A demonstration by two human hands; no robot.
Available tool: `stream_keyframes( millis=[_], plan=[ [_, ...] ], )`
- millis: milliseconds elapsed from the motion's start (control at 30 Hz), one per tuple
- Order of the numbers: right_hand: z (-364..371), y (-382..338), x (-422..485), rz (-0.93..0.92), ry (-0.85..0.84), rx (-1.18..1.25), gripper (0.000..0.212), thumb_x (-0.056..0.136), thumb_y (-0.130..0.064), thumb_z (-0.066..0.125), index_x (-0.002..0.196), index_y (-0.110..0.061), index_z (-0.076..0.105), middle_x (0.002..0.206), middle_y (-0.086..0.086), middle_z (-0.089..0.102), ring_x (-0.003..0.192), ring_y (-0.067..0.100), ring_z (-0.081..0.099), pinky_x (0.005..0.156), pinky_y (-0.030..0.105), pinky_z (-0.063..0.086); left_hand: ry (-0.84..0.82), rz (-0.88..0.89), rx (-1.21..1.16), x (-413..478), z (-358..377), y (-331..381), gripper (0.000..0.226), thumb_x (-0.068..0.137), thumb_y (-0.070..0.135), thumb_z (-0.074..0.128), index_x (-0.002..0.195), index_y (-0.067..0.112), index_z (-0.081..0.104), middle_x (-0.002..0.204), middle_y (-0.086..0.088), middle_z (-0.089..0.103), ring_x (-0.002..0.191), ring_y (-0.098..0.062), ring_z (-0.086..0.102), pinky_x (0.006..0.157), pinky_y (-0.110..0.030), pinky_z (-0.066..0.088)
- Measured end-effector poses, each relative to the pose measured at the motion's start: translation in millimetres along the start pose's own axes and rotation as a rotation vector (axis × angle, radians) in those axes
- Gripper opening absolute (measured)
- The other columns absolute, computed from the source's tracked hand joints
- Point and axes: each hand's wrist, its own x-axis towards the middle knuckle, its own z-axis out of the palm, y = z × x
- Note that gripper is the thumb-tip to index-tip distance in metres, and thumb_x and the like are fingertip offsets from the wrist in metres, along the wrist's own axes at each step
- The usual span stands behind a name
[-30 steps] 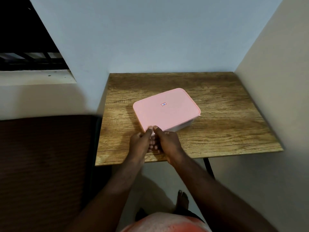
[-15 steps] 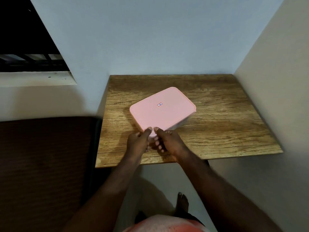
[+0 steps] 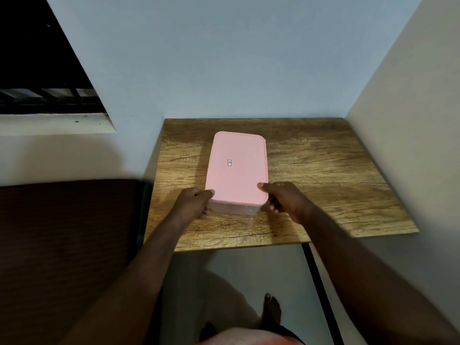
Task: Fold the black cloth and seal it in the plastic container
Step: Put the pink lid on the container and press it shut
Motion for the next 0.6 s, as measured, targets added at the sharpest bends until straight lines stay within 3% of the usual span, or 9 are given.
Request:
stream_keyframes(
  millis=[167, 233, 367, 467, 600],
  plan=[
    [33.2, 27.7, -16.9, 0.008, 0.328, 0.369, 0.042, 0.084, -0.038, 0.074, 0.098, -0.004, 0.056, 0.082, 0.016, 0.064, 0.057, 0.021, 0.059, 0.047, 0.029, 0.046, -0.012, -0.075, -0.162, -26.3, 33.1, -11.6, 0.021, 0.093, 0.026, 0.061, 0.084, 0.008, 0.061, 0.062, -0.007, 0.059, 0.051, -0.017, 0.054, 0.047, -0.025, 0.044],
    [48.3, 34.0, -27.3, 0.02, 0.373, 0.547, 0.039, 0.085, -0.032, 0.075, 0.103, -0.007, 0.052, 0.085, 0.014, 0.064, 0.061, 0.02, 0.063, 0.047, 0.029, 0.049, -0.026, -0.064, -0.144, -33.0, 43.7, -12.0, 0.024, 0.094, 0.028, 0.06, 0.082, 0.007, 0.061, 0.063, -0.008, 0.061, 0.053, -0.017, 0.056, 0.049, -0.026, 0.043],
    [70.8, 33.1, -44.9, 0.03, 0.351, 0.755, 0.043, 0.086, -0.018, 0.073, 0.116, 0.008, 0.057, 0.082, 0.015, 0.066, 0.06, 0.02, 0.065, 0.051, 0.029, 0.054, -0.076, -0.101, -0.102, -36.9, 45.4, -4.1, 0.026, 0.091, 0.031, 0.064, 0.082, 0.007, 0.064, 0.066, -0.008, 0.064, 0.054, -0.017, 0.058, 0.05, -0.024, 0.044],
    [79.5, 21.6, -56.5, 0.098, 0.251, 0.817, 0.026, 0.087, -0.015, 0.071, 0.105, 0.002, 0.064, 0.071, 0.01, 0.066, 0.06, 0.02, 0.064, 0.053, 0.028, 0.056, -0.068, -0.106, -0.063, -28.1, 33.2, 3.4, 0.026, 0.085, 0.034, 0.07, 0.079, 0.009, 0.066, 0.064, -0.005, 0.066, 0.058, -0.017, 0.058, 0.056, -0.025, 0.045],
    [89.4, 20.2, -62.5, 0.201, 0.161, 0.774, 0.032, 0.086, -0.028, 0.073, 0.104, -0.003, 0.065, 0.087, 0.014, 0.072, 0.075, 0.025, 0.072, 0.06, 0.03, 0.058, -0.093, -0.104, -0.003, -12.9, 19.2, 11.1, 0.029, 0.081, 0.036, 0.075, 0.08, 0.01, 0.065, 0.067, -0.006, 0.064, 0.06, -0.017, 0.058, 0.057, -0.026, 0.047]
  ],
)
